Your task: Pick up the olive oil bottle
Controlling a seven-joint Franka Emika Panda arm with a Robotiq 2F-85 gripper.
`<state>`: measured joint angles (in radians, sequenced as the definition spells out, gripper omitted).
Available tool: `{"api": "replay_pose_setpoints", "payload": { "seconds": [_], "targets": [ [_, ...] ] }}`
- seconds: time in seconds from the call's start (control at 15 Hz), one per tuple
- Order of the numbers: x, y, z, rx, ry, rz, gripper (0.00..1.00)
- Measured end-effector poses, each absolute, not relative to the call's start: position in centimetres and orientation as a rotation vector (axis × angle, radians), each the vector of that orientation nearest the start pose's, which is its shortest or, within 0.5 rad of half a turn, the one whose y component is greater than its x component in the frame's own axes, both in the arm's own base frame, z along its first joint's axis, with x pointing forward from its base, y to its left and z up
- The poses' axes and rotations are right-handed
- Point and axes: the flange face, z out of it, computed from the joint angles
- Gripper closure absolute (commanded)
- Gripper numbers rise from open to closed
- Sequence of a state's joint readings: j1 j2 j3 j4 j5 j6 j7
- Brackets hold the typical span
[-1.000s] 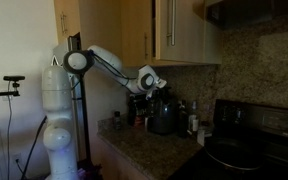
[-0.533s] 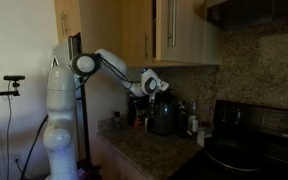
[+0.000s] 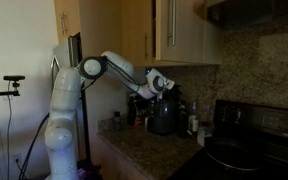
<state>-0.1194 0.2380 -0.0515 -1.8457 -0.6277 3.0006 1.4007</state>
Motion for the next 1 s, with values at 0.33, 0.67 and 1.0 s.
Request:
{"api": "replay_pose_setpoints", "payload": {
  "seconds": [0.33,0.67,1.0],
  "targets": [
    [66.9,-6.4,46.7,-2.365,1.233,-1.280,0.00],
    [68.7,-4.4,44.2,-2.306,1.046,-1.327,0.00],
    [71.0,-4.9,44.4,-2.305,0.891,-1.484,0.00]
  ]
}}
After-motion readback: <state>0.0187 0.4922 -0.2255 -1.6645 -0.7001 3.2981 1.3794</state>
